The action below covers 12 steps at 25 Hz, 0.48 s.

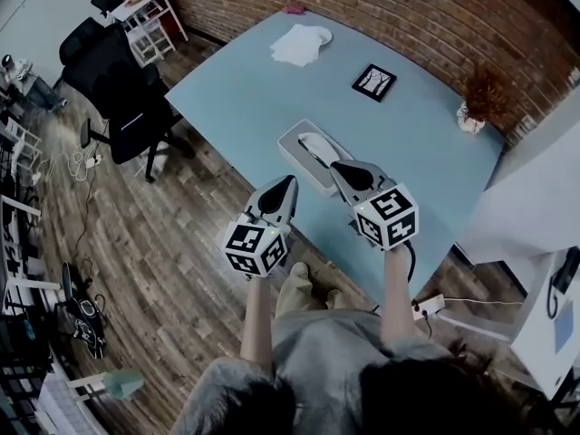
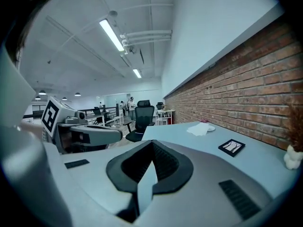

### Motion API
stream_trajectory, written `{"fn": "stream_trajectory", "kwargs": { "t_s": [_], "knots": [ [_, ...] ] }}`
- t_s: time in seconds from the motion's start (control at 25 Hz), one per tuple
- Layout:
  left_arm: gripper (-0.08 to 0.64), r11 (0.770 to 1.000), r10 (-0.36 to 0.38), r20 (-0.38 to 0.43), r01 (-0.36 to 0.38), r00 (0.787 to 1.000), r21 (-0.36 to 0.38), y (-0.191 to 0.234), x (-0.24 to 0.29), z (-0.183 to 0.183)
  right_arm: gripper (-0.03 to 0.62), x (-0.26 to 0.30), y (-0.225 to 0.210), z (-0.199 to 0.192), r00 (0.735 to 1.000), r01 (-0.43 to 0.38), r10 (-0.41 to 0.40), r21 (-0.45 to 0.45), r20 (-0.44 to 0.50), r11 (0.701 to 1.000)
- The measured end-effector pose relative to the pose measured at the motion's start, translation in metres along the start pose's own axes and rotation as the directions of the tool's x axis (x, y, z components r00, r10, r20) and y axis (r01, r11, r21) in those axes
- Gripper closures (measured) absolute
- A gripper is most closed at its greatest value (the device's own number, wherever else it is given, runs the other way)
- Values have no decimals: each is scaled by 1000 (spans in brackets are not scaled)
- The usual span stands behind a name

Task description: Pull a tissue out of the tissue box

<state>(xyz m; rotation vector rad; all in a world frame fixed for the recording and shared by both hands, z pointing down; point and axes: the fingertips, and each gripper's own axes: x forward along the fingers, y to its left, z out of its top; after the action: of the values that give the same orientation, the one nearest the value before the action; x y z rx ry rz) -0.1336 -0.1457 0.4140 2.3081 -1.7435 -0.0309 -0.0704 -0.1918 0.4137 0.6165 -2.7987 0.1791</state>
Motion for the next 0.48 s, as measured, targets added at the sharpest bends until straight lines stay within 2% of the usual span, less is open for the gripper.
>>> {"fn": "stream_trajectory", "kwargs": {
  "t_s": [0.28, 0.48],
  "knots": [
    [557, 996, -82, -57, 81, 995, -27, 46, 37, -6, 594, 42, -24, -10, 994, 90, -88, 38, -60, 995],
    [557, 988, -153, -95, 149, 984, -47, 64, 66, -15, 594, 63, -46, -22, 978, 171, -166, 28, -127, 985]
  ]
}}
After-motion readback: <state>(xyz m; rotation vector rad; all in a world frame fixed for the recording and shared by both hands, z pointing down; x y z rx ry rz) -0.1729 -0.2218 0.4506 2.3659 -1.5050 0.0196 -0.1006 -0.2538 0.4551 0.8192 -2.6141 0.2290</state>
